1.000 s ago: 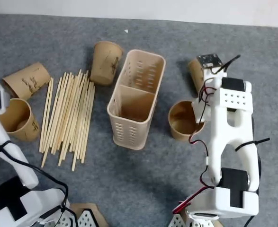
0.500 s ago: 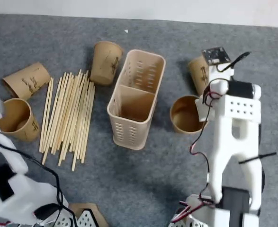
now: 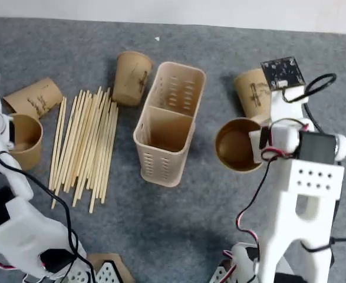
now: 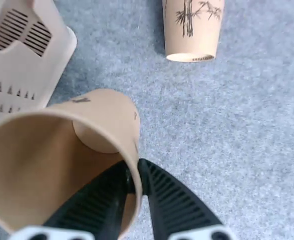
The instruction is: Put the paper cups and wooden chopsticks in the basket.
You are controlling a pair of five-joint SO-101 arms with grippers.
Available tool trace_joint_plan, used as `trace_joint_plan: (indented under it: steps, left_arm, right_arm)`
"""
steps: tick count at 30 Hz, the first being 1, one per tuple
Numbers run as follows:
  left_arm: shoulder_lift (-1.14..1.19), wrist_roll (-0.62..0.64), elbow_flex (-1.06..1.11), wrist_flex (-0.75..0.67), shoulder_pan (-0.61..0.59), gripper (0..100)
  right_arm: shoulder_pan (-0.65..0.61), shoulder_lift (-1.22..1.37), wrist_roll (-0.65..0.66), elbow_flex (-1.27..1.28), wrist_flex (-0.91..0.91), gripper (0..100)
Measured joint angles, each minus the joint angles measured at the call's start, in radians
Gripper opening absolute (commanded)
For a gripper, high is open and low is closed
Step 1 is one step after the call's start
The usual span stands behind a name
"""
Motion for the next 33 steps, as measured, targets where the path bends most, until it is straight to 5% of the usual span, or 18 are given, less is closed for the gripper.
trace_joint_plan:
  steps: [7, 13, 22, 33]
  left_arm:
    - [-0.236, 0.000, -0.147, 0.210, 0.038, 0]
    - [-0.496, 0.006, -0.259, 0.367, 0.307, 0]
    - [-0.603, 0.117, -0.287, 0.147, 0.868, 0]
    - [-0.396, 0.157, -0.287, 0.091, 1.037, 0]
  right_arm:
    - [0.000, -0.071, 0.000, 0.000, 0.006, 0.6]
    - [0.000, -0.123, 0.000, 0.000, 0.006, 0.6]
    - [0.000, -0.253, -0.038, 0.000, 0.006, 0.5]
    - [0.000, -0.282, -0.041, 0.000, 0.006, 0.5]
